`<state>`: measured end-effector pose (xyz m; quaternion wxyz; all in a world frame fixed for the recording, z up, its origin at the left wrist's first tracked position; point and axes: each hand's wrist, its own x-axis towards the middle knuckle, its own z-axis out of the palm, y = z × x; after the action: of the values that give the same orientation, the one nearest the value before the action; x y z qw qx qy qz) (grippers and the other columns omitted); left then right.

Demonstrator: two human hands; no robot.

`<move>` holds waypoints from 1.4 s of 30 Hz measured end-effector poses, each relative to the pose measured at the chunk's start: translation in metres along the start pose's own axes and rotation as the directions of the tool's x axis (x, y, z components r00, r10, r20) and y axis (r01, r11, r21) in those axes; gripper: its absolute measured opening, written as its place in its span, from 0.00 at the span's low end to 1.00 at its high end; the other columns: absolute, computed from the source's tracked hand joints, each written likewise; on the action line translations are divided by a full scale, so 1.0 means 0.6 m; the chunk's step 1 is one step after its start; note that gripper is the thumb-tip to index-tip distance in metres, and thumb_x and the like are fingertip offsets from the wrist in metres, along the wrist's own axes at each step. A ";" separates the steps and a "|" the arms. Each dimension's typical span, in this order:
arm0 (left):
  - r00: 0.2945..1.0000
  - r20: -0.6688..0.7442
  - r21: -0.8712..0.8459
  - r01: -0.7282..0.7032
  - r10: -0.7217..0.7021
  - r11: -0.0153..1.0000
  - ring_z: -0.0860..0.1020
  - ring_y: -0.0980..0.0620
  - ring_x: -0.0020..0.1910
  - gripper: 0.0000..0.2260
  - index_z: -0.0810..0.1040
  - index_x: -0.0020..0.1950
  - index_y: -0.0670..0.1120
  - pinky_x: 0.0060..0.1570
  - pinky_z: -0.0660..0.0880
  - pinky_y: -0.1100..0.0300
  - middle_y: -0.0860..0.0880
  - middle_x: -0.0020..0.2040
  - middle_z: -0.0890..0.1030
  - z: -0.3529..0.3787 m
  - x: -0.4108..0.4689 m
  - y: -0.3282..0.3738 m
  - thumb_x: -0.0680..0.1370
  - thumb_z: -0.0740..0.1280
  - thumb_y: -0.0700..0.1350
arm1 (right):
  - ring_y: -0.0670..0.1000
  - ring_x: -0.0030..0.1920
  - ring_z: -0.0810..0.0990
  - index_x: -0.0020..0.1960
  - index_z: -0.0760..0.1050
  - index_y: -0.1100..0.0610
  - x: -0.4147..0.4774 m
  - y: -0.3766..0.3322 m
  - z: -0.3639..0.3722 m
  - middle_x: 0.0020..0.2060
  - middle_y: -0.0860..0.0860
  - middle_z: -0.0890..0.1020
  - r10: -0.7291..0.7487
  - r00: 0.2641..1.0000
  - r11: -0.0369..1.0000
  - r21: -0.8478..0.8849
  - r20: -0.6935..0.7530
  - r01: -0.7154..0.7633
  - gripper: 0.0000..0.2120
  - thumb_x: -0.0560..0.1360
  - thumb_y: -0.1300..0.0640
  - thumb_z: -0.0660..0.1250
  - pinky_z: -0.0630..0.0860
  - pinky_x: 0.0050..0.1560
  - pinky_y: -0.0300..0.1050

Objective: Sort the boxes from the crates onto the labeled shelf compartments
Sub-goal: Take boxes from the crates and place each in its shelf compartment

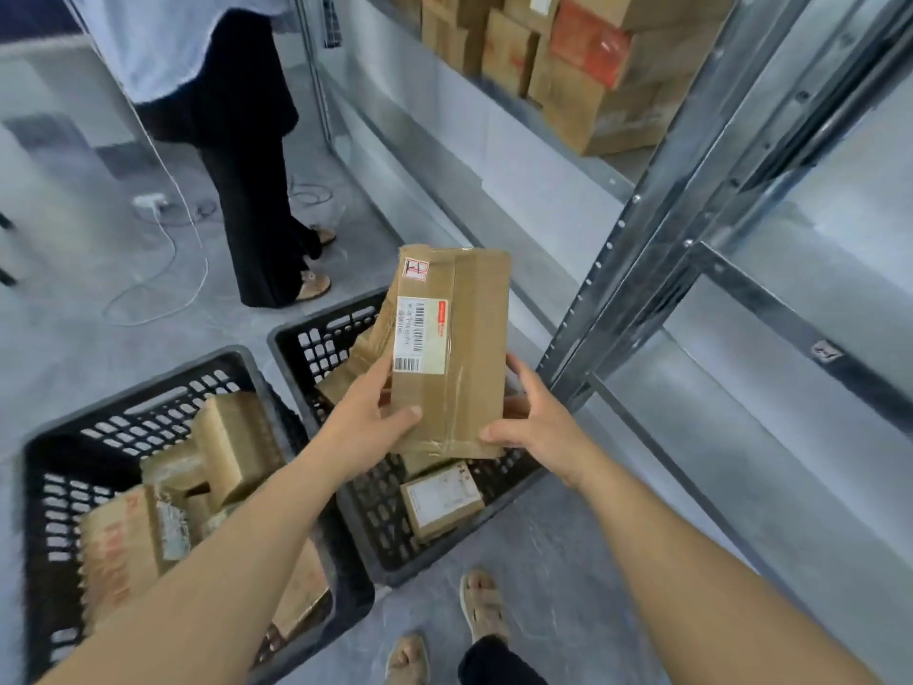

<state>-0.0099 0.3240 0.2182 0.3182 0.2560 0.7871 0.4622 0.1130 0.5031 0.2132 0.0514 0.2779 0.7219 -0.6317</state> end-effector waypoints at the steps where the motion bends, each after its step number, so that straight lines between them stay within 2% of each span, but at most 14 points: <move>1: 1.000 -0.003 0.010 -0.029 0.029 1.000 0.74 0.65 0.55 0.29 0.59 0.74 0.60 0.54 0.74 0.65 0.58 0.65 0.72 -0.002 -0.003 0.017 0.78 0.66 0.42 | 0.48 0.59 0.78 0.72 0.54 0.33 -0.012 -0.014 -0.007 0.61 0.48 0.77 -0.029 0.999 0.999 -0.013 -0.030 0.029 0.47 0.63 0.56 0.75 0.75 0.62 0.55; 4: 0.994 -0.013 0.033 -0.111 0.111 0.993 0.75 0.71 0.48 0.31 0.56 0.75 0.59 0.43 0.74 0.73 0.63 0.60 0.71 -0.006 -0.010 0.068 0.77 0.67 0.43 | 0.48 0.56 0.80 0.68 0.55 0.30 -0.046 -0.051 -0.034 0.54 0.48 0.81 -0.120 0.988 0.992 -0.060 -0.097 0.115 0.45 0.65 0.59 0.75 0.74 0.62 0.54; 5: 0.989 -0.013 0.037 -0.145 0.145 0.989 0.75 0.70 0.51 0.32 0.55 0.75 0.59 0.46 0.74 0.72 0.65 0.58 0.70 -0.008 -0.011 0.084 0.77 0.68 0.43 | 0.47 0.55 0.80 0.68 0.54 0.31 -0.058 -0.063 -0.044 0.53 0.48 0.81 -0.143 0.982 0.988 -0.078 -0.121 0.134 0.44 0.67 0.61 0.75 0.75 0.60 0.51; 7: 0.976 -0.009 0.064 -0.215 0.216 0.975 0.74 0.58 0.60 0.33 0.55 0.75 0.59 0.60 0.74 0.57 0.63 0.61 0.69 -0.009 -0.011 0.114 0.77 0.68 0.44 | 0.43 0.52 0.80 0.68 0.54 0.33 -0.084 -0.085 -0.064 0.52 0.47 0.80 -0.181 0.968 0.981 -0.096 -0.174 0.166 0.44 0.69 0.64 0.74 0.76 0.53 0.42; 9: 0.959 0.012 0.108 -0.283 0.283 0.953 0.72 0.55 0.63 0.32 0.56 0.75 0.58 0.62 0.72 0.53 0.60 0.64 0.69 -0.008 -0.008 0.143 0.77 0.68 0.45 | 0.41 0.49 0.80 0.68 0.55 0.32 -0.109 -0.104 -0.083 0.51 0.45 0.80 -0.221 0.947 0.973 -0.114 -0.231 0.199 0.44 0.69 0.65 0.74 0.75 0.49 0.36; 12: 0.922 0.050 0.145 -0.386 0.383 0.911 0.71 0.57 0.61 0.29 0.57 0.75 0.56 0.51 0.70 0.67 0.58 0.65 0.70 0.000 -0.003 0.187 0.78 0.66 0.47 | 0.37 0.47 0.81 0.71 0.55 0.34 -0.146 -0.126 -0.110 0.51 0.45 0.80 -0.271 0.912 0.961 -0.148 -0.308 0.235 0.45 0.68 0.66 0.74 0.76 0.43 0.32; 14: 0.897 0.074 0.146 -0.441 0.435 0.885 0.71 0.58 0.60 0.27 0.57 0.75 0.56 0.50 0.69 0.68 0.59 0.65 0.70 0.005 0.000 0.215 0.79 0.64 0.49 | 0.35 0.46 0.80 0.71 0.55 0.34 -0.173 -0.139 -0.128 0.51 0.44 0.80 -0.298 0.888 0.953 -0.166 -0.350 0.254 0.45 0.68 0.67 0.73 0.75 0.40 0.29; 19: 0.823 0.165 0.168 -0.566 0.544 0.807 0.69 0.58 0.65 0.26 0.57 0.76 0.56 0.64 0.69 0.56 0.57 0.68 0.69 0.018 0.015 0.277 0.79 0.59 0.55 | 0.41 0.50 0.80 0.67 0.55 0.30 -0.237 -0.162 -0.174 0.52 0.45 0.80 -0.351 0.814 0.935 -0.227 -0.462 0.274 0.44 0.69 0.65 0.73 0.76 0.42 0.33; 22: 0.789 0.171 0.209 -0.615 0.590 0.761 0.68 0.59 0.64 0.26 0.55 0.77 0.54 0.62 0.67 0.59 0.57 0.66 0.67 0.031 0.022 0.313 0.80 0.57 0.56 | 0.45 0.52 0.81 0.67 0.56 0.31 -0.272 -0.175 -0.202 0.52 0.48 0.81 -0.390 0.763 0.919 -0.266 -0.515 0.290 0.43 0.69 0.66 0.73 0.76 0.47 0.36; 27: 0.685 0.182 0.404 -0.706 0.705 0.582 0.69 0.54 0.67 0.29 0.55 0.76 0.57 0.62 0.73 0.51 0.52 0.71 0.68 0.061 0.045 0.417 0.78 0.63 0.55 | 0.48 0.51 0.82 0.71 0.58 0.35 -0.330 -0.210 -0.265 0.51 0.50 0.82 -0.456 0.672 0.890 -0.305 -0.583 0.339 0.44 0.68 0.67 0.72 0.78 0.46 0.38; 32: 0.570 0.179 0.612 -0.703 0.802 0.363 0.70 0.51 0.66 0.34 0.51 0.77 0.58 0.56 0.75 0.52 0.53 0.73 0.64 0.107 0.064 0.541 0.76 0.66 0.57 | 0.43 0.49 0.82 0.61 0.59 0.24 -0.376 -0.255 -0.346 0.46 0.45 0.83 -0.540 0.567 0.841 -0.415 -0.622 0.346 0.44 0.68 0.68 0.73 0.76 0.51 0.40; 34: 0.540 0.166 0.645 -0.692 0.825 0.323 0.71 0.50 0.66 0.35 0.50 0.77 0.57 0.54 0.75 0.53 0.52 0.74 0.64 0.126 0.068 0.586 0.75 0.66 0.58 | 0.43 0.48 0.82 0.60 0.59 0.24 -0.395 -0.276 -0.380 0.46 0.47 0.83 -0.558 0.541 0.830 -0.432 -0.629 0.353 0.44 0.68 0.68 0.72 0.76 0.50 0.40; 38: 0.467 0.152 0.691 -0.680 0.871 0.244 0.71 0.49 0.66 0.37 0.49 0.77 0.56 0.55 0.75 0.52 0.50 0.74 0.64 0.163 0.068 0.663 0.75 0.67 0.58 | 0.45 0.50 0.82 0.67 0.58 0.28 -0.434 -0.313 -0.441 0.49 0.47 0.83 -0.598 0.486 0.802 -0.480 -0.638 0.356 0.45 0.68 0.67 0.73 0.76 0.53 0.44; 42: 0.427 0.142 0.724 -0.660 0.893 0.201 0.71 0.48 0.66 0.38 0.49 0.77 0.54 0.55 0.75 0.51 0.49 0.73 0.65 0.192 0.068 0.723 0.75 0.66 0.59 | 0.45 0.50 0.83 0.71 0.57 0.32 -0.472 -0.339 -0.491 0.49 0.47 0.83 -0.639 0.426 0.769 -0.520 -0.641 0.371 0.45 0.68 0.68 0.72 0.77 0.53 0.41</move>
<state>0.0951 0.6092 0.5512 -0.2137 0.6424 0.6880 0.2613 0.3375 0.6754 0.5711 -0.4256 0.2825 0.8026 -0.3080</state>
